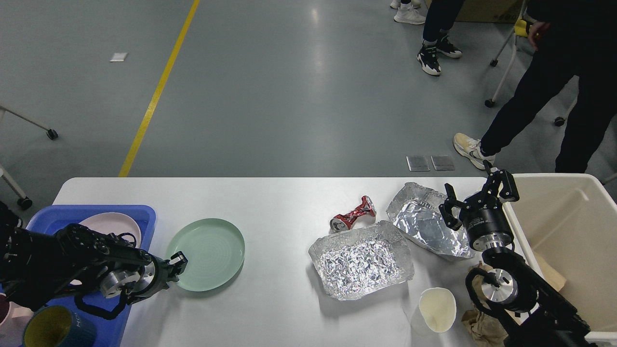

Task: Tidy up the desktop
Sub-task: 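Grasp the edge of the pale green plate with the left gripper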

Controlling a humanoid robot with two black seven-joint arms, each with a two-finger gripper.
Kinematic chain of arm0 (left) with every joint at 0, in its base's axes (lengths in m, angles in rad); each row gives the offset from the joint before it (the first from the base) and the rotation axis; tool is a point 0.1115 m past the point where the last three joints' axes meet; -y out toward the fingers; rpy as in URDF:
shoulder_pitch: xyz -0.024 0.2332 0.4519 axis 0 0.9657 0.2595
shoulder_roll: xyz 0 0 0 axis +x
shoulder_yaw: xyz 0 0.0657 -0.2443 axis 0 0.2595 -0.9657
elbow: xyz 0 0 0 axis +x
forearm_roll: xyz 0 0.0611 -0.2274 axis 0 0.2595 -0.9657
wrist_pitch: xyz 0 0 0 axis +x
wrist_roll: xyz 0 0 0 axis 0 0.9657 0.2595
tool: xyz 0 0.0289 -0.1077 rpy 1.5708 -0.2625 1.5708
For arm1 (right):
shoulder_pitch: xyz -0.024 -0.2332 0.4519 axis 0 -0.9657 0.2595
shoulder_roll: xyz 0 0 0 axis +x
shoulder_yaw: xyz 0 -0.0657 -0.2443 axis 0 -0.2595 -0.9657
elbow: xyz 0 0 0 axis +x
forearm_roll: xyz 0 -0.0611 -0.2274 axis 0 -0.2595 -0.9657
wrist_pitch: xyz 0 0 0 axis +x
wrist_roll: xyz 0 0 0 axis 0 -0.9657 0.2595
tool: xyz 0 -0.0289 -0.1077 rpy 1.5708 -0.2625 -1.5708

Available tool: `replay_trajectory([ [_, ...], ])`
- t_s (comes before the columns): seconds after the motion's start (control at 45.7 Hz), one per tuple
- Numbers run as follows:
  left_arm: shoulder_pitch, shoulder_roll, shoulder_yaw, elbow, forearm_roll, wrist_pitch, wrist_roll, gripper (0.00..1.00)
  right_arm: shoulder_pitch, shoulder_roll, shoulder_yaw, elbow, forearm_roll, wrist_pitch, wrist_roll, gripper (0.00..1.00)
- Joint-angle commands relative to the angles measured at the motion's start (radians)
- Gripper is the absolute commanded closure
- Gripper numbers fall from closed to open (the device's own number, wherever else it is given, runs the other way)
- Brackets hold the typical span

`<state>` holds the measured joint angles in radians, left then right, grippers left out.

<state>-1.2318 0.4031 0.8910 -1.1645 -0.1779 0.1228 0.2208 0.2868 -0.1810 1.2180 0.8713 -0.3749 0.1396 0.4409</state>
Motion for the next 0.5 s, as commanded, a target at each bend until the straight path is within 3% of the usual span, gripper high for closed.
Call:
replay_trajectory([
  [0.0,0.006,-0.007,0.0,0.002,0.0,0.0,0.0,0.84,0.0,0.0,0.0,0.0,-0.001,0.0,-0.001,0.0],
  [0.328,0.015,-0.01,0.0,0.002,0.0,0.0,0.0,0.99,0.0,0.0,0.0,0.0,0.001,0.0,0.001,0.0],
  [0.482,0.015,-0.009,0.0,0.003,0.0,0.0,0.0,1.0,0.0,0.0,0.0,0.0,-0.001,0.0,-0.001,0.0],
])
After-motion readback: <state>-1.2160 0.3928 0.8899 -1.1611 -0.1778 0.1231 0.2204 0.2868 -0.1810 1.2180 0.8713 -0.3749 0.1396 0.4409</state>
